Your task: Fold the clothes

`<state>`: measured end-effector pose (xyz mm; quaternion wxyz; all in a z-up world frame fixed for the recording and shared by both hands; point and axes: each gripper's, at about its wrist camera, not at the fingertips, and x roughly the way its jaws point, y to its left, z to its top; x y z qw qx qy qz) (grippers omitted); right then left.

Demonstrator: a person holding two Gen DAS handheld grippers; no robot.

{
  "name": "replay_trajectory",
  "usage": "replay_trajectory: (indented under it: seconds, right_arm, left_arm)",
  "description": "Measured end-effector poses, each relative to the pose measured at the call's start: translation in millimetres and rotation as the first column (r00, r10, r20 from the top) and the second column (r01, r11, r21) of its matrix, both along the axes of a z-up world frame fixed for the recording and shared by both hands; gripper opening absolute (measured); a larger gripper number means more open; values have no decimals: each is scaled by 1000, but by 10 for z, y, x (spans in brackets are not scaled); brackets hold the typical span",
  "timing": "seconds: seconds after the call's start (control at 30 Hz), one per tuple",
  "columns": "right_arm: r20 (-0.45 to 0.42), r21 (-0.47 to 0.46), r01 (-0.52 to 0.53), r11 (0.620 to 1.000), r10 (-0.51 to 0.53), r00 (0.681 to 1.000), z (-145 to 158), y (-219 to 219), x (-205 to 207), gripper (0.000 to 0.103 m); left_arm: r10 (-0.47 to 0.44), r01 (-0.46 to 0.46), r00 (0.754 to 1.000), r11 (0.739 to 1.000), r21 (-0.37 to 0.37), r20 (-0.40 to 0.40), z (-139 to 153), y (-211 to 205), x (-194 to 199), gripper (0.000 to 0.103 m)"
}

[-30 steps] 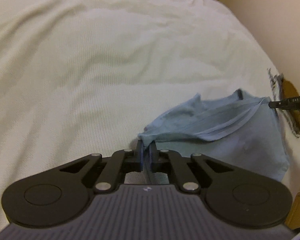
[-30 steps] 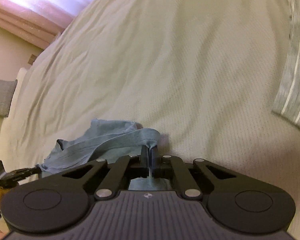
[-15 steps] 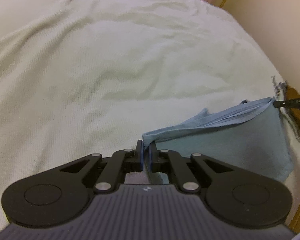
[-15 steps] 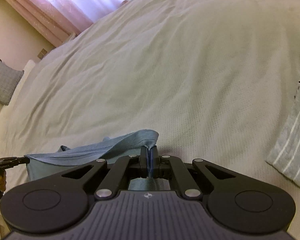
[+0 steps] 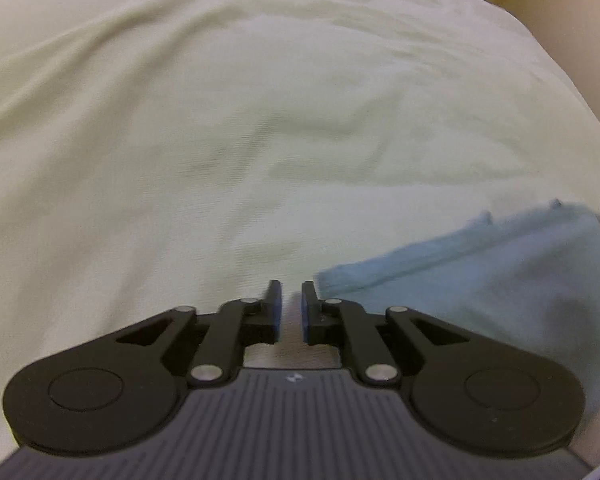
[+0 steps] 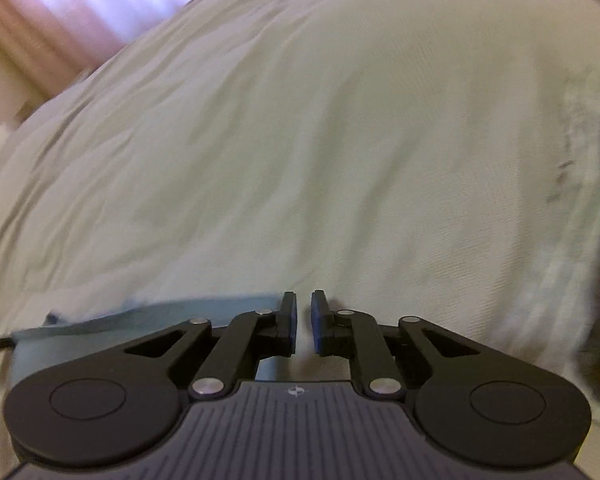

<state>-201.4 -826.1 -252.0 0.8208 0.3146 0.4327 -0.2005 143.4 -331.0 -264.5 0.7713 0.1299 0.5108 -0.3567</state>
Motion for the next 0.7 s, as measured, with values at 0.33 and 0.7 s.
replay_trajectory:
  seconds: [0.33,0.7]
  right_arm:
    - [40,-15,-451,892,452,891,220,1104,394,23]
    - [-21,19,-394,919,394,919,-138,758,537,23]
  left_arm:
    - [-247,249,968,967,-53,39,205,-392,-498,9]
    - [-303,303,953,953,16,20,-151,-402,-375,12]
